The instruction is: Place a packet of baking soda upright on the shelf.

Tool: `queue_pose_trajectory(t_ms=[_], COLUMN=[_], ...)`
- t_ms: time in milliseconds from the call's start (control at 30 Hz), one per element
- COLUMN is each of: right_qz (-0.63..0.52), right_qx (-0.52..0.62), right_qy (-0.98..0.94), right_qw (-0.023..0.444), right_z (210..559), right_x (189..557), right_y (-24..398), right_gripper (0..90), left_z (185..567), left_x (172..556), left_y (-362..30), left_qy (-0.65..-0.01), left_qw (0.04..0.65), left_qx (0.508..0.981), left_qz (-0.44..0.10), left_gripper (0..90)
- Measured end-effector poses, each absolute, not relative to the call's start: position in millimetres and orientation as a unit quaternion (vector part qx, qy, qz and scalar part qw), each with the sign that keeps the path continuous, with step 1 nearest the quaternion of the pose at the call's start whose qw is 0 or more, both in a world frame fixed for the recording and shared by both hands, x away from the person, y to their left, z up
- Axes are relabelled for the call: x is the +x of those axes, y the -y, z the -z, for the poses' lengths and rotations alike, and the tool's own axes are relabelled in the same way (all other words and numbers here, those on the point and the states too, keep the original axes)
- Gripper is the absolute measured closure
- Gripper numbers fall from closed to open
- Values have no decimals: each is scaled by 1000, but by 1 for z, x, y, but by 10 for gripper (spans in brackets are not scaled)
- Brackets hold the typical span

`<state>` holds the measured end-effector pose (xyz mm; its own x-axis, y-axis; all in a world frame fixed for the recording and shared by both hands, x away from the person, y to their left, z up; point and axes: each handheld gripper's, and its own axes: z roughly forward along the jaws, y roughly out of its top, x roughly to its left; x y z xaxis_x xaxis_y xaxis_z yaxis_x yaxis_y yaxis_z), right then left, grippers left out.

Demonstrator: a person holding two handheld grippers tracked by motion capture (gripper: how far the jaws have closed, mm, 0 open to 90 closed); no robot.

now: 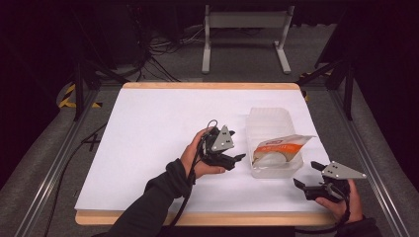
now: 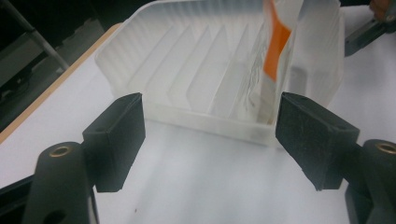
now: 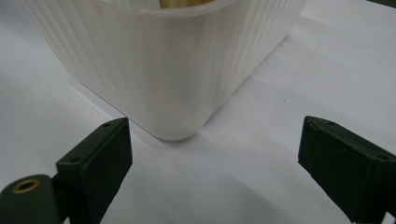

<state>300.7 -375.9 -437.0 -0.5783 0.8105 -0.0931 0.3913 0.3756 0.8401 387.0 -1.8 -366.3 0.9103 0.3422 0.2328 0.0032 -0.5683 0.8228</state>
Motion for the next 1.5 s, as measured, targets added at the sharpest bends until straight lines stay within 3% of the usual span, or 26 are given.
queue_pose_trajectory(t_ms=[600,1500], right_qz=[-408,-399], right_qx=[367,360], right_qy=[-791,-795], right_qw=[271,282], right_z=[434,432], right_x=[297,296], right_y=[373,372], right_gripper=[96,83], left_z=[384,422], left_x=[382,375], left_y=[-58,-170], left_qy=[-126,-206], left_qw=[422,367], left_qx=[874,875], left_qz=[-205,-239], left_gripper=[130,80])
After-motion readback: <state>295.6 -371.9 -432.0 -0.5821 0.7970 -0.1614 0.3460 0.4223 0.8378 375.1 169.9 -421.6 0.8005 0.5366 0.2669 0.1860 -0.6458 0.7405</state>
